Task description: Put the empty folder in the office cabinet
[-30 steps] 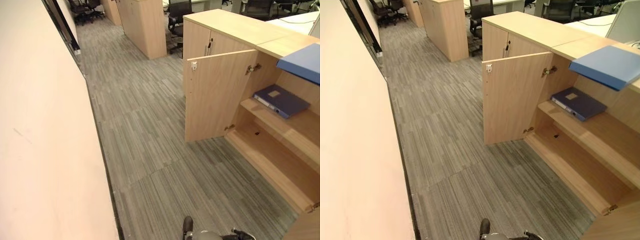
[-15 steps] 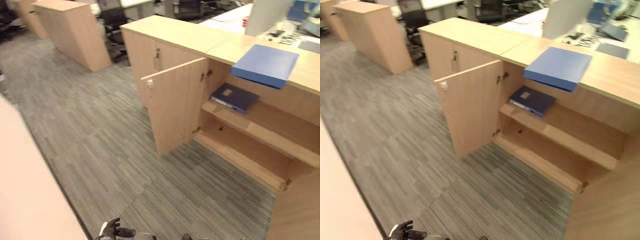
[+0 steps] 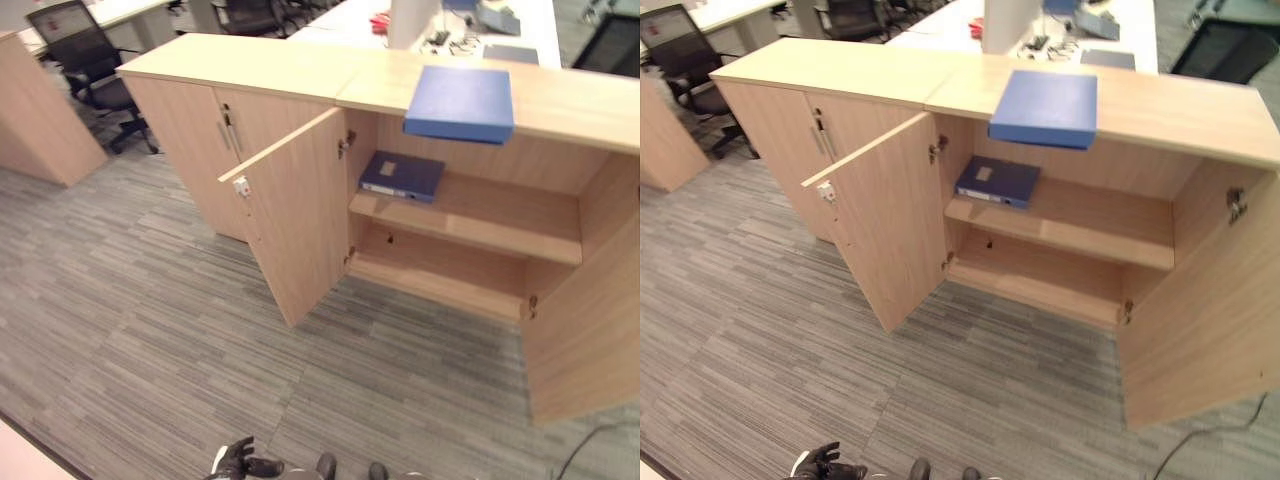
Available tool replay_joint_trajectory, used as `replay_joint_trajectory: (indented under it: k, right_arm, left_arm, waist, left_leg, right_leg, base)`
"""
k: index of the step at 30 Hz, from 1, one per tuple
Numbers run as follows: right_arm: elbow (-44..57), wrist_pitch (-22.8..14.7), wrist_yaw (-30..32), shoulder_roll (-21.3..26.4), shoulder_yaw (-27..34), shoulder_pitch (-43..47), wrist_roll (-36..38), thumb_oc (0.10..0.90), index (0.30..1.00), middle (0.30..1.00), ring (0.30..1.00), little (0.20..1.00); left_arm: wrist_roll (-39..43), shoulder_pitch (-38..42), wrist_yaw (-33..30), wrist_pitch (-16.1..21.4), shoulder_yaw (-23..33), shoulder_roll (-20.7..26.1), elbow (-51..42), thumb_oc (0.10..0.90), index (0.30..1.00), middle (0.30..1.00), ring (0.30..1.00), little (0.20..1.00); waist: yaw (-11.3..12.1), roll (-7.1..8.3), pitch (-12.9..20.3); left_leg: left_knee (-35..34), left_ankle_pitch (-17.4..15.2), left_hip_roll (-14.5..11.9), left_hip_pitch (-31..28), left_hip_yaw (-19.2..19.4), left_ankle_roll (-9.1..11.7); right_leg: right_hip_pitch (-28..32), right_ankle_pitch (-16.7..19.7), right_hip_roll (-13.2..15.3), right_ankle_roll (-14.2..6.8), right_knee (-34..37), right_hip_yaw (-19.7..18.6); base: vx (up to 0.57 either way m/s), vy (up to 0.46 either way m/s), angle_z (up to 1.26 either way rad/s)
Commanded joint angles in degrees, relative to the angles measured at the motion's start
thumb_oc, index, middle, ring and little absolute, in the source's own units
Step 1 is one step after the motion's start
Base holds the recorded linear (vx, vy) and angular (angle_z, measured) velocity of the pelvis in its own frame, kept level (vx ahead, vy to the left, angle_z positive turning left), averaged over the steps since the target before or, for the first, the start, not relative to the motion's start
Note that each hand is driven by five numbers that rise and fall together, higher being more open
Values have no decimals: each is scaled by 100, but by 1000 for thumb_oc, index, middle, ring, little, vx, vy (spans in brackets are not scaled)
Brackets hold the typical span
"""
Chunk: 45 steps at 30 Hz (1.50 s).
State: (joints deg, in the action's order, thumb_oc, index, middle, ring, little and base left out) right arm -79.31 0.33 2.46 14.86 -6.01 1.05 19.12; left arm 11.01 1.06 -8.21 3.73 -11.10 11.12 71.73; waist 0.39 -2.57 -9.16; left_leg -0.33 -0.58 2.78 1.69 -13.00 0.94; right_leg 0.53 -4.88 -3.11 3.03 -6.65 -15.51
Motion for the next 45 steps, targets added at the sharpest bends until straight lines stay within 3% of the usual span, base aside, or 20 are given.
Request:
replay_joint_trajectory:
  k: [1,2,4,5,7,9,11,18,23,24,26,28,29,31,32,35,37,39,44,45]
  right_arm:
    - [28,-51,-47,85,-248,-172,-118,800,900,900,900,900]
    - [202,-52,-74,61,-312,-85,-171,800,900,900,900,900]
    - [203,-51,-74,63,-311,-84,-171,800,900,900,900,900]
    - [427,-43,-79,57,-367,7,-234,800,900,900,900,900]
    - [677,-52,-88,29,-435,39,-245,800,900,900,900,900]
    - [890,-59,-71,-8,-541,28,-307,800,900,900,900,900]
    - [954,-78,-52,36,-597,104,-286,800,900,900,900,900]
    - [876,-80,63,116,-485,296,-103,800,900,900,900,900]
    - [511,-52,43,122,-311,188,-51,800,900,900,900,900]
    - [228,-7,20,170,-248,153,-124,800,900,900,900,900]
    - [174,25,23,184,-239,167,-136,800,900,900,900,900]
    - [-25,39,23,230,-283,195,-259,800,900,900,900,900]
    - [-26,39,23,227,-284,197,-259,800,900,900,900,900]
    - [65,-33,47,308,-318,268,-180,800,900,900,900,900]
    - [65,-33,47,305,-318,269,-180,800,900,900,900,900]
    - [60,-71,73,331,-391,360,-166,800,900,900,900,900]
    - [52,-74,75,350,-404,368,-156,800,900,900,900,900]
    - [62,-73,76,362,-403,355,-143,800,900,900,900,900]
    - [75,-82,15,408,-472,342,-214,800,900,900,900,900]
    - [75,-82,15,406,-472,343,-214,800,900,900,900,900]
  left_arm:
    - [-75,85,-102,128,225,386,49,800,900,900,900,900]
    - [-29,65,-91,121,304,409,35,800,900,900,900,900]
    - [-30,66,-91,121,304,407,35,800,900,900,900,900]
    - [-2,38,-92,114,392,425,-41,800,900,900,900,900]
    - [44,1,-67,100,439,467,-84,800,900,900,900,900]
    - [78,-59,-58,82,488,462,-74,800,900,900,900,900]
    - [115,-71,-66,94,508,401,-82,800,900,900,900,900]
    - [-13,96,-68,96,483,268,154,800,900,900,900,900]
    - [193,125,-49,88,624,127,453,800,900,900,900,900]
    - [563,127,-64,106,760,20,587,800,900,900,900,900]
    - [738,134,-40,125,783,2,554,800,900,900,900,900]
    - [960,194,-35,154,798,-47,603,800,900,900,900,900]
    - [960,194,-35,154,799,-44,603,800,900,900,900,900]
    - [1019,285,2,155,684,-17,492,800,900,900,900,900]
    - [1019,286,2,155,684,-14,492,800,900,900,900,900]
    - [1042,305,5,140,678,18,371,800,900,900,900,900]
    - [997,279,19,125,657,42,338,800,900,900,900,900]
    - [962,268,32,119,633,52,321,800,900,900,900,900]
    - [932,269,199,124,473,89,243,800,900,900,900,900]
    - [932,270,199,124,473,91,243,800,900,900,900,900]
  waist:
    - [98,195,294]
    - [121,106,260]
    - [142,94,283]
    - [149,57,162]
    - [123,11,44]
    - [109,-74,-10]
    - [31,-119,-50]
    - [-262,56,-303]
    - [-374,109,-162]
    - [-431,57,-22]
    - [-426,65,-3]
    - [-421,-12,43]
    - [-431,8,53]
    - [-420,110,20]
    - [-426,126,28]
    - [-249,286,-151]
    - [-202,338,-142]
    - [-160,332,-152]
    - [29,477,-239]
    - [21,486,-227]
  left_leg:
    - [-90,504,438,304,196,-309]
    - [-139,397,448,101,322,-433]
    - [-142,402,430,129,339,-427]
    - [-164,275,451,-62,574,-510]
    - [-174,170,423,-268,806,-543]
    - [-185,25,380,-474,972,-578]
    - [-193,-135,405,-623,977,-584]
    - [-189,-764,585,-1436,704,-463]
    - [-292,-1213,442,-2059,312,-375]
    - [-179,-1428,92,-2223,338,-227]
    - [-29,-1345,-3,-2116,358,-172]
    - [464,-870,-285,-1950,379,35]
    - [465,-856,-264,-1931,366,32]
    - [1553,-7,-696,-1463,900,338]
    - [1549,7,-679,-1449,893,335]
    - [2970,829,-1112,-838,1521,304]
    - [3178,964,-1273,-687,1774,229]
    - [3223,914,-1261,-598,1802,201]
    - [2649,-172,-532,482,1687,-78]
    - [2637,-159,-521,494,1683,-80]
  right_leg:
    - [671,10,95,-612,92,-27]
    - [283,-13,102,-776,-777,-132]
    - [246,4,85,-776,-780,-151]
    - [-284,500,231,-974,-1760,-7]
    - [-694,783,484,-904,-2415,518]
    - [-1059,693,685,-726,-2630,1169]
    - [-1339,562,577,-698,-1813,1597]
    - [-1878,1606,477,-1109,1056,1825]
    - [-1711,1958,643,-1091,1145,2035]
    - [-1695,1903,585,-1000,832,2139]
    - [-1722,1858,617,-987,683,2145]
    - [-1717,1631,559,-856,359,2285]
    - [-1731,1638,582,-860,360,2284]
    - [-1415,1085,508,-589,136,2466]
    - [-1425,1092,525,-592,140,2466]
    - [-887,644,351,-287,143,2517]
    - [-699,508,279,-194,214,2497]
    - [-588,459,229,-158,255,2460]
    - [-139,300,387,-221,431,2338]
    - [-153,302,396,-222,432,2343]
  base:
    - [259,358,-86]
    - [122,207,-92]
    - [46,123,-104]
    - [30,167,-89]
    - [63,202,-116]
    - [155,163,-85]
    - [217,41,-70]
    - [315,-63,-14]
    - [575,-213,35]
    - [667,-360,69]
    - [437,-260,83]
    - [397,-234,80]
    - [438,-289,61]
    - [521,-381,63]
    - [356,-300,35]
    - [336,-369,22]
    - [214,-210,-1]
    - [194,-145,7]
    - [187,-54,10]
    - [146,37,1]
